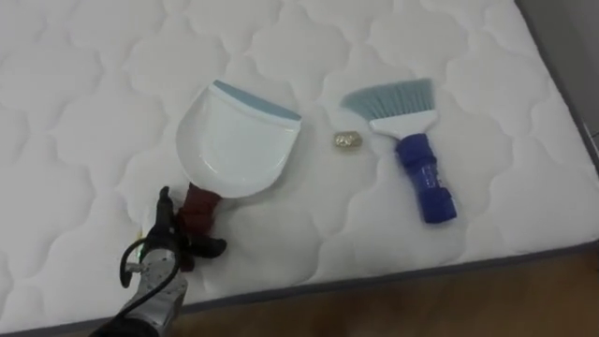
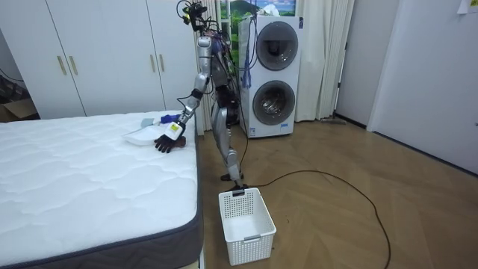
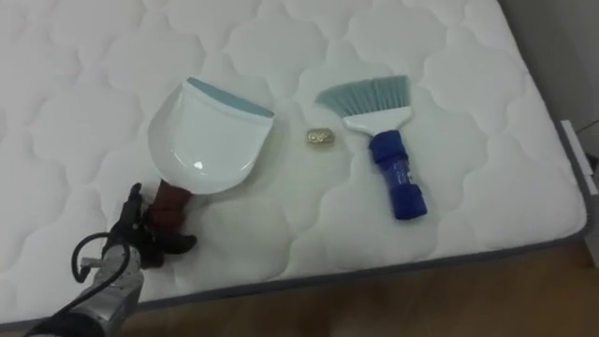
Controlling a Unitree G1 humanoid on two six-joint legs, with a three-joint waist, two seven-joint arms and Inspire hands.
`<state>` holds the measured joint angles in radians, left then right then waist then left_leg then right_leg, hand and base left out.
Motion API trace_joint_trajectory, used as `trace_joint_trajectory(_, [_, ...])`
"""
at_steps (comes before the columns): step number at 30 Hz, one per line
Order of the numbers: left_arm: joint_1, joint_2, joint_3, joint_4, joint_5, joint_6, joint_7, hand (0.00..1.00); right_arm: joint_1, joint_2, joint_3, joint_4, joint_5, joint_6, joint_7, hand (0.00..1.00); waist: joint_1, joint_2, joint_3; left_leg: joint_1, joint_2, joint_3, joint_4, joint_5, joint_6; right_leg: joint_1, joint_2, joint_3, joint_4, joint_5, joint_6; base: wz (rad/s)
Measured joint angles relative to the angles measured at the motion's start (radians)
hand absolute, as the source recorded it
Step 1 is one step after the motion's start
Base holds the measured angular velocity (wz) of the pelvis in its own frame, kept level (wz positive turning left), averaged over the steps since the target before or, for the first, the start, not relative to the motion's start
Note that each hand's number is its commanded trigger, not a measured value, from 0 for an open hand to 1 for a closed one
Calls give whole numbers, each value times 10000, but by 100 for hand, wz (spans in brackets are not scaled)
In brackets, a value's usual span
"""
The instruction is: Clean bed
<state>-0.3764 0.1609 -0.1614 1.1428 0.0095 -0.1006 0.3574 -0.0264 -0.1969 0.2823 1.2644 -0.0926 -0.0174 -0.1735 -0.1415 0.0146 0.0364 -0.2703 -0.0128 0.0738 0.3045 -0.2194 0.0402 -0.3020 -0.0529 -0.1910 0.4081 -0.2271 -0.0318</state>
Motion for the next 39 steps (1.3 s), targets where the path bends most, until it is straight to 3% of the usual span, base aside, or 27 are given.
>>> trace_joint_trajectory(1, [-84,9,-1,31,0,11,-31,0,-8,5,6,-7,-3,26,1,0,0,2,67,-47,-3,36,51,0,0,-67,-24,-21,101,-1,0,5])
trace_joint_trajectory(5, [-277,53,-72,51,8,17,-126,0,-12,-2,119,30,17,154,12,0,-33,20,149,-397,-21,65,361,-1,1,-413,-111,-40,431,-25,19,3])
trace_joint_trajectory(12, [-655,190,-156,382,-1,70,-120,0,-5,-17,362,19,104,378,40,0,-195,-1,178,-902,-35,287,773,-10,9,-1006,-247,-26,1026,-103,-6,0])
trace_joint_trajectory(13, [-737,228,-240,480,-13,88,-136,58,-6,-24,513,18,103,422,59,0,-217,-40,202,-913,-50,389,826,-14,17,-1046,-308,-20,1142,-184,-37,0])
trace_joint_trajectory(15, [-896,271,-313,555,-5,122,-152,100,-12,-20,597,17,110,426,138,0,-276,-114,242,-1069,-107,521,1040,-44,66,-1174,-383,106,1315,-374,-26,0])
trace_joint_trajectory(17, [-1117,337,-433,772,-4,144,-158,100,-82,-23,759,16,105,460,252,0,-310,-197,289,-1306,-125,844,1256,-89,153,-1416,-471,286,1493,-627,-116,-4])
trace_joint_trajectory(23, [-1278,738,-438,974,-2,321,-43,100,-97,-21,906,25,157,1000,547,0,-484,-182,276,-1581,-123,869,1761,-115,189,-1667,-514,406,1847,-794,-142,-1])
trace_joint_trajectory(28, [-1246,654,-434,1034,0,565,17,100,-104,-17,894,3,146,1029,584,0,-487,-167,260,-1581,-154,876,1717,-145,235,-1745,-555,393,1989,-773,-136,1])
trace_joint_trajectory(30, [-1235,709,-400,1065,-10,671,58,100,-91,-18,891,2,90,1037,581,0,-487,-146,219,-1580,-155,877,1719,-144,235,-1741,-557,391,1995,-770,-137,0])
trace_joint_trajectory(34, [-1026,622,-475,1101,-78,866,-81,100,-66,-10,895,-26,92,1040,567,0,-511,-88,45,-1528,-182,914,1742,-127,254,-1692,-612,382,2024,-768,-134,0])
trace_joint_trajectory(39, [-1018,230,-492,1493,-546,1053,-401,100,-61,-3,921,-154,91,1037,517,0,-516,-189,12,-1533,-185,916,1746,-123,260,-1674,-613,380,1995,-769,-131,0])
